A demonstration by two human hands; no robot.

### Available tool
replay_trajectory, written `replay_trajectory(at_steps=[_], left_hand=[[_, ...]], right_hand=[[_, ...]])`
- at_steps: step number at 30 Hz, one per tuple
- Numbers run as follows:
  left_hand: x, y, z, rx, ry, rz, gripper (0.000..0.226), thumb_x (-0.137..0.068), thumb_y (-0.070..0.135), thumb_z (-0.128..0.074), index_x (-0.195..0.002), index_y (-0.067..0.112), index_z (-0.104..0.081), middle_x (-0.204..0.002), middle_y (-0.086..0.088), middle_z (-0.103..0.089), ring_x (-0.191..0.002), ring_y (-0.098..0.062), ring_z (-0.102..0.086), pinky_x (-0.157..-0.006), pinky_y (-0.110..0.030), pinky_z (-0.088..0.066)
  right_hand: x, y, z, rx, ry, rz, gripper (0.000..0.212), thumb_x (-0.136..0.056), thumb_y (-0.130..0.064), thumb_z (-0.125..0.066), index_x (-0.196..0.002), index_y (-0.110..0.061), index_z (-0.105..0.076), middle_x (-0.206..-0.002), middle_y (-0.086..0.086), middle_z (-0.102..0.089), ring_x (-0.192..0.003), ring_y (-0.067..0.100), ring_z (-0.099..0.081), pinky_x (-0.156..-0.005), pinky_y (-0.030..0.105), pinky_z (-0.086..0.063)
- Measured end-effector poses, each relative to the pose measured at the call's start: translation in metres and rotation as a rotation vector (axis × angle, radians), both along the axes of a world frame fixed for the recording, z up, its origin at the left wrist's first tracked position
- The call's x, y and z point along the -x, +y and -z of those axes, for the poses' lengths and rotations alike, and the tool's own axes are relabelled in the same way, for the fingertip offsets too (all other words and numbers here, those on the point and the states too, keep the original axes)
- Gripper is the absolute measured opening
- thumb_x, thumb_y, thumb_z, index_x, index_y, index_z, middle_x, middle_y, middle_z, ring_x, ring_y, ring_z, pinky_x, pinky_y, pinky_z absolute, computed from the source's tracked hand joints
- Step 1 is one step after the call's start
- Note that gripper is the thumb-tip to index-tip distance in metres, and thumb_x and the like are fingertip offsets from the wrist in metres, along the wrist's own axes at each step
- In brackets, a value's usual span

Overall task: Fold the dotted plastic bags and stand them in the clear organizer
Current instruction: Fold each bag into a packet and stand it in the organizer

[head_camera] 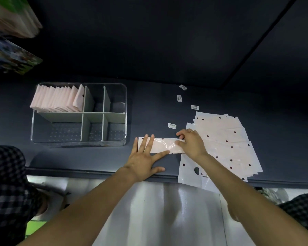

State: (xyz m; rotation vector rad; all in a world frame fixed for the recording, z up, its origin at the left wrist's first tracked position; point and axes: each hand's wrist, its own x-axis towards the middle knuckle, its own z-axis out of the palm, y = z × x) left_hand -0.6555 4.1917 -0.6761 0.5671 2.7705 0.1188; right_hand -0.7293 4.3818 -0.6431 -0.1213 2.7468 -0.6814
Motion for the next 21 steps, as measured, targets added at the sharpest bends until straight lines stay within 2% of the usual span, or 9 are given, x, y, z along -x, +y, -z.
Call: replay_trajectory(at_steps=[3,6,8,11,13,14,15,18,21], left_hand=[[-0.003,-0.004,-0.005,0.01,0.128,0.021,0.066,-0.086,0.072,-0.024,-0.145,0.042,-0.021,-0.156,-0.002,0.02,-0.142,-0.025,0.024,-0.106,-0.058,0.024],[-0.015,-0.005,-0.005,-0.025,0.154,0.084,0.078,-0.085,0.072,-0.029,-0.144,0.021,-0.032,-0.159,0.001,-0.011,-0.147,-0.017,-0.002,-0.114,-0.044,0.018],[-0.021,-0.007,-0.004,-0.086,0.126,0.101,0.085,-0.083,0.071,-0.039,-0.146,0.015,-0.029,-0.157,-0.002,-0.02,-0.145,-0.016,-0.013,-0.116,-0.036,0.013],[-0.029,-0.008,-0.006,-0.157,0.195,0.125,0.09,-0.074,0.07,-0.056,-0.141,0.011,-0.041,-0.145,-0.006,-0.043,-0.135,-0.018,-0.04,-0.117,-0.041,-0.017],[-0.035,-0.007,-0.005,-0.177,0.281,0.138,0.087,-0.064,0.07,-0.066,-0.128,0.012,-0.057,-0.129,-0.003,-0.06,-0.118,-0.016,-0.057,-0.106,-0.036,-0.039],[-0.038,-0.006,-0.003,-0.207,0.318,0.136,0.084,-0.06,0.068,-0.071,-0.123,0.013,-0.061,-0.122,-0.001,-0.063,-0.111,-0.015,-0.061,-0.102,-0.032,-0.041],[-0.04,-0.006,0.0,-0.242,0.346,0.137,0.08,-0.059,0.065,-0.074,-0.119,0.014,-0.064,-0.118,0.001,-0.065,-0.106,-0.015,-0.063,-0.098,-0.031,-0.039],[-0.047,-0.005,0.006,-0.265,0.387,0.142,0.072,-0.059,0.061,-0.077,-0.115,0.016,-0.067,-0.114,0.003,-0.066,-0.102,-0.013,-0.063,-0.092,-0.028,-0.041],[-0.051,-0.006,0.006,-0.248,0.429,0.148,0.071,-0.062,0.058,-0.077,-0.117,0.015,-0.066,-0.115,0.002,-0.065,-0.102,-0.014,-0.063,-0.089,-0.027,-0.046]], right_hand=[[-0.008,-0.006,-0.006,-0.175,-0.037,-0.071,0.012,-0.088,-0.02,-0.061,-0.098,-0.014,-0.065,-0.102,0.006,-0.067,-0.102,0.025,-0.056,-0.084,0.03,-0.045],[-0.029,-0.014,-0.01,-0.193,-0.166,-0.031,0.01,-0.086,-0.027,-0.062,-0.086,-0.016,-0.063,-0.095,0.005,-0.068,-0.093,0.025,-0.062,-0.077,0.032,-0.049],[-0.044,-0.017,-0.009,-0.164,-0.223,-0.002,0.013,-0.085,-0.028,-0.063,-0.079,-0.016,-0.064,-0.089,0.004,-0.07,-0.089,0.024,-0.063,-0.076,0.031,-0.05],[-0.057,-0.019,-0.009,-0.03,-0.341,0.068,0.023,-0.085,-0.025,-0.064,-0.065,-0.015,-0.064,-0.082,0.007,-0.072,-0.082,0.021,-0.063,-0.079,0.031,-0.05],[-0.064,-0.021,-0.01,0.085,-0.477,0.111,0.03,-0.086,-0.023,-0.062,-0.058,-0.014,-0.064,-0.073,0.006,-0.071,-0.072,0.017,-0.06,-0.08,0.03,-0.05],[-0.068,-0.02,-0.011,0.099,-0.503,0.096,0.031,-0.087,-0.023,-0.06,-0.058,-0.013,-0.064,-0.07,0.004,-0.069,-0.069,0.015,-0.059,-0.08,0.03,-0.049],[-0.071,-0.019,-0.01,0.049,-0.454,0.036,0.031,-0.089,-0.025,-0.058,-0.063,-0.011,-0.065,-0.072,0.004,-0.069,-0.071,0.016,-0.059,-0.079,0.031,-0.05],[-0.079,-0.008,-0.01,-0.192,0.056,-0.293,0.025,-0.095,-0.034,-0.048,-0.1,-0.013,-0.062,-0.105,0.002,-0.065,-0.1,0.021,-0.056,-0.084,0.029,-0.044],[-0.08,0.002,-0.004,-0.176,0.123,-0.658,0.061,-0.091,-0.051,-0.048,-0.141,-0.017,-0.038,-0.15,-0.001,-0.035,-0.138,0.016,-0.03,-0.115,0.027,-0.019]])
